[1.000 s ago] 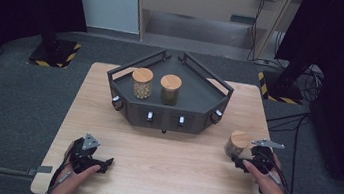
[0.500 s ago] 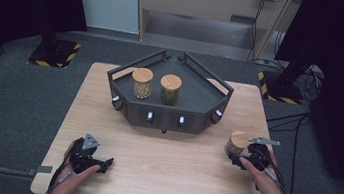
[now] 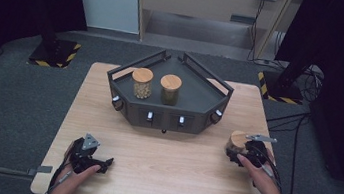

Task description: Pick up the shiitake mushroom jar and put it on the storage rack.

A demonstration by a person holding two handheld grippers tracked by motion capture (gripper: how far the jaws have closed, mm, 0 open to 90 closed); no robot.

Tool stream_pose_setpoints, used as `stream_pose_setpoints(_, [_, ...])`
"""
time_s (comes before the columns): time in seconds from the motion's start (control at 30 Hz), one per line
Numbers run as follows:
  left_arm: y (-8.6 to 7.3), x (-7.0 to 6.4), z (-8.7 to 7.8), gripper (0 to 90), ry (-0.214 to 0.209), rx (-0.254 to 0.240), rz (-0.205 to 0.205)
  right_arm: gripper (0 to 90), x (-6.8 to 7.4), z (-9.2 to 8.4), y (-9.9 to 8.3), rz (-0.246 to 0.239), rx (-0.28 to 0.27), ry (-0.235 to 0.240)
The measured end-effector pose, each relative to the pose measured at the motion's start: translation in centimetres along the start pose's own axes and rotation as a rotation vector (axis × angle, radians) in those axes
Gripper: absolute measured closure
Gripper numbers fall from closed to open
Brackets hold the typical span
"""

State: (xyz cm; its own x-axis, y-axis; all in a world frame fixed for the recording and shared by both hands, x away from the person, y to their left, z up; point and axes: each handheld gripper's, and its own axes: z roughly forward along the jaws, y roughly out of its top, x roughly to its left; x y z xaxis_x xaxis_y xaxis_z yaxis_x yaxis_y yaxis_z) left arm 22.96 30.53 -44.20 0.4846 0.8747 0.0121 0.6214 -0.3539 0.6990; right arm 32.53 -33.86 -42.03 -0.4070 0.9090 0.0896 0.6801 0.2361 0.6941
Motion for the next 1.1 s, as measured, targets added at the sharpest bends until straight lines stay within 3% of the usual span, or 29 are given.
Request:
stream_pose_setpoints(0.4, [0.0,0.0,0.0,0.0,0.001,0.000,-0.001,10.1,-0.1,0.5,0.5,-0.002,-0.009,0.013])
stream_pose_setpoints(1.1, [0.0,0.0,0.0,0.0,0.001,0.000,-0.001,24.1,0.7,1.2,1.2,-0.036,-0.021,-0.018])
